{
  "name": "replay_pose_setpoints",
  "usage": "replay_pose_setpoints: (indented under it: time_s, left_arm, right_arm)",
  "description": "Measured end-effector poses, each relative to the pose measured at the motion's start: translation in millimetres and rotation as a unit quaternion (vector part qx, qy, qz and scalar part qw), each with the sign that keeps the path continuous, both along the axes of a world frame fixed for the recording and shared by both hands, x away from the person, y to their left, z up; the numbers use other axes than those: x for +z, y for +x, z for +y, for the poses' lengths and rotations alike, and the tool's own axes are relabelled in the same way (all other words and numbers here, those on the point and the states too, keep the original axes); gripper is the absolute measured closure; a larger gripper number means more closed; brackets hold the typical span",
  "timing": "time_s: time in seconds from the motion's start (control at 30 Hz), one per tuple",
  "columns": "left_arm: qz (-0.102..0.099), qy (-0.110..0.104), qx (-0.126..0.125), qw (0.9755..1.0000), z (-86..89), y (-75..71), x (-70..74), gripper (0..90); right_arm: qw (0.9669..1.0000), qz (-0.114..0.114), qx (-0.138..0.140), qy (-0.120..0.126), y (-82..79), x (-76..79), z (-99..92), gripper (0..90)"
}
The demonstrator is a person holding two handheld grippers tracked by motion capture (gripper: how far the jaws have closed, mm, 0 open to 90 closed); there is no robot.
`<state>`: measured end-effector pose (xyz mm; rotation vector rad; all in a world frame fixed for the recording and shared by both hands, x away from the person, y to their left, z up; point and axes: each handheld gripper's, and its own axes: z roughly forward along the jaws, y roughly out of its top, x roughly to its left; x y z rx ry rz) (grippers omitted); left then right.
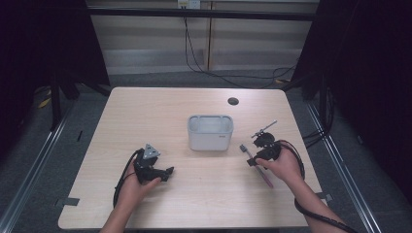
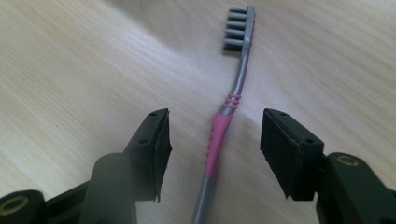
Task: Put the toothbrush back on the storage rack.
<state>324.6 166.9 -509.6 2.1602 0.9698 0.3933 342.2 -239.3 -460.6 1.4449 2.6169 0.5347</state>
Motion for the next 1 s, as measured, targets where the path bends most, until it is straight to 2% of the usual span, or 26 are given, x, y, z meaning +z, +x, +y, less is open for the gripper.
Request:
replay_pose_setpoints:
  time_s: [0.13,0.37,0.47,0.53,0.6,0.7,0.73,0.8,0.9,1.0]
  left_arm:
    - [0.000,0.000,0.000,1.0000,0.0,0.0,0.0,14.4]
    - [0.000,-0.001,0.001,1.0000,-0.1,0.0,-0.1,14.4]
    - [0.000,0.000,0.000,1.0000,0.0,0.0,0.0,14.4]
    - [0.000,0.001,-0.001,1.0000,0.1,0.0,0.0,14.4]
    - [0.000,0.000,0.000,1.0000,0.0,0.0,0.0,14.4]
    - [0.000,0.000,0.000,1.0000,0.0,0.0,0.0,14.5]
    - [0.000,0.001,-0.001,1.0000,0.1,0.1,0.1,14.4]
    - [0.000,0.000,-0.001,1.0000,0.1,0.0,0.1,14.4]
    - [0.000,0.000,-0.001,1.0000,0.1,0.1,0.1,14.4]
    - [0.000,0.000,-0.001,1.0000,0.1,0.1,0.1,14.4]
  right_arm:
    - [0.9999,0.011,-0.007,-0.001,0.4,-3.2,-1.1,47.2]
    - [0.9996,0.027,-0.006,-0.004,1.8,-9.2,2.1,59.3]
    - [0.9995,0.028,-0.002,-0.016,1.2,-11.2,5.2,62.6]
    - [0.9990,0.021,0.001,-0.040,1.0,-11.0,8.6,71.4]
    - [0.9992,0.021,-0.002,-0.034,1.7,-11.2,9.7,79.5]
    - [0.9992,0.015,0.000,-0.036,1.7,-11.1,11.3,80.3]
    - [0.9993,0.015,-0.002,-0.035,1.6,-11.0,10.9,81.0]
    - [0.9998,0.008,-0.011,-0.014,1.0,-8.3,9.1,81.1]
    - [0.9998,-0.010,-0.017,-0.003,0.8,-0.2,4.9,81.2]
    - [0.9992,-0.023,-0.026,0.021,1.2,8.9,-0.1,81.2]
